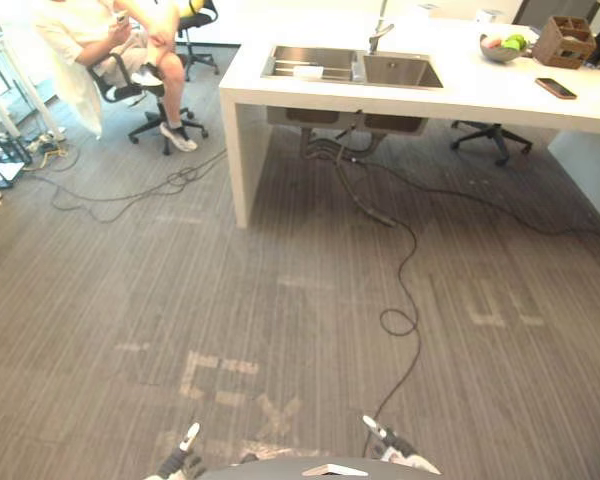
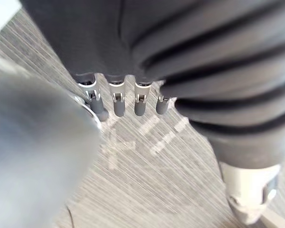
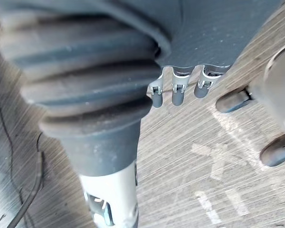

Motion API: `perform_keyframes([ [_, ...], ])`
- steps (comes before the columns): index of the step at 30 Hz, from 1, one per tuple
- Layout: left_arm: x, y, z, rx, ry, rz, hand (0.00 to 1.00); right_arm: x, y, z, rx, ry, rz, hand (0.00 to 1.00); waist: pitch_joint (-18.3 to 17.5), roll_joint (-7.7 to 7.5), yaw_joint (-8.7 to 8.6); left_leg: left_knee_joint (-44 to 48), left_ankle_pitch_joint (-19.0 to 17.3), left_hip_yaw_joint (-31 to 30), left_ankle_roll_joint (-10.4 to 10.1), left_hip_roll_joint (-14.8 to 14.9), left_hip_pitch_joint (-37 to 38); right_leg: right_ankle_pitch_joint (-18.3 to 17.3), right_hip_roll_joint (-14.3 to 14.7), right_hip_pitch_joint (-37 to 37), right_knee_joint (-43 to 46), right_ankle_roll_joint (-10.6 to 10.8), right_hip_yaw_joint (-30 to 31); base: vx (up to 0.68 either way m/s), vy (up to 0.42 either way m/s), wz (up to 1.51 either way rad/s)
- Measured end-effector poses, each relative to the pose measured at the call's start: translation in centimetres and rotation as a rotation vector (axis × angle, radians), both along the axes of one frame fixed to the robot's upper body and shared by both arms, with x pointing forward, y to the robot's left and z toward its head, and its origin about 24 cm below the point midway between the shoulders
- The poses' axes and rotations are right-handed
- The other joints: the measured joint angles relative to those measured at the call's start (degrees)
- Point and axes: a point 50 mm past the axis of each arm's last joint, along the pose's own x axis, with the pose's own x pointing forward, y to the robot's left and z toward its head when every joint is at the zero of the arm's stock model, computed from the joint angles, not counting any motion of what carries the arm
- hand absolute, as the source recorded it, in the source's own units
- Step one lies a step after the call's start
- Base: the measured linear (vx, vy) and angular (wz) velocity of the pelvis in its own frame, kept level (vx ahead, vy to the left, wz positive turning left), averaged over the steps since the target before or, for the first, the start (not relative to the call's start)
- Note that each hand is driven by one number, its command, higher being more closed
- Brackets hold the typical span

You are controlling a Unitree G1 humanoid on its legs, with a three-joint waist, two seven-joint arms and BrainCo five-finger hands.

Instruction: Walk over to the sink, pick up the cup, carry it to the dishwasher, place the cup inside the dishwasher, then close the dishwasher door

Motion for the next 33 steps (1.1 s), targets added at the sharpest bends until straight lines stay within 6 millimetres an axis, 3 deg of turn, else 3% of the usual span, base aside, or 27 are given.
perform_keyframes([
  [2,4.5,-1.9,1.5,-0.024,-0.181,-0.052,0.00,1.6,0.0,0.6,-0.010,-0.060,0.020,0.00,0.19,-0.07,0.00,-0.01,0.23,-0.54,-0.13,-0.05,0.08,0.14,-0.03,0.35,0.08,0.08,-0.20,-0.06,-0.005,0.05],
  [5,7.3,-3.9,2.6,0.009,-0.277,-0.166,0.00,2.6,0.2,1.0,0.008,-0.103,0.033,0.00,0.48,-0.14,-0.41,-0.02,0.33,-0.79,-0.07,-0.08,0.28,0.14,-0.05,0.47,0.30,0.08,-0.22,-0.07,0.003,0.03],
  [7,7.8,-4.5,2.7,0.035,-0.280,-0.207,0.00,2.5,0.3,0.9,0.024,-0.104,0.023,0.00,0.91,0.17,-0.58,-0.05,0.33,-0.77,-0.05,-0.10,0.58,0.12,-0.04,0.70,0.35,0.08,-0.11,-0.04,0.003,-0.04],
  [21,2.8,-2.0,0.4,0.400,-0.013,-0.253,0.00,0.6,1.0,0.1,0.033,-0.039,0.051,0.00,1.76,0.78,-1.12,-0.06,-0.13,2.13,-0.24,0.49,2.21,0.32,0.51,1.24,0.27,-0.29,2.73,-0.02,-0.003,-0.10],
  [33,1.1,-1.5,-0.1,0.322,0.048,-0.070,0.00,-0.9,0.9,-0.3,-0.011,0.013,0.078,0.00,1.36,0.56,-1.46,-0.41,-0.25,3.56,-0.19,0.75,3.17,0.37,0.69,1.70,0.28,-0.37,3.39,-0.05,-0.010,-0.05],
])
